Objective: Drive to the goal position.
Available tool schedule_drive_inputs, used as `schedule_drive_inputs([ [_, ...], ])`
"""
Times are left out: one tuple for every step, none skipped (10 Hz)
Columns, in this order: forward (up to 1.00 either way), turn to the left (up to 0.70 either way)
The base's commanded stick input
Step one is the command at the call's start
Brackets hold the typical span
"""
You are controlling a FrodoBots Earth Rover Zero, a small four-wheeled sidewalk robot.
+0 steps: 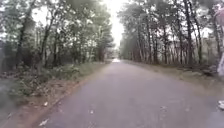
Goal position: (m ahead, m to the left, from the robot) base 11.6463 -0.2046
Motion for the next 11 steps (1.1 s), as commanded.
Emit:
schedule_drive_inputs([
  [0.70, 0.00],
  [0.70, 0.00],
  [0.70, 0.00],
  [0.70, 0.00],
  [0.70, 0.00],
  [0.70, 0.00],
  [0.70, 0.00],
  [0.70, 0.00],
  [0.70, 0.00],
  [0.70, 0.00],
  [0.70, 0.00],
])
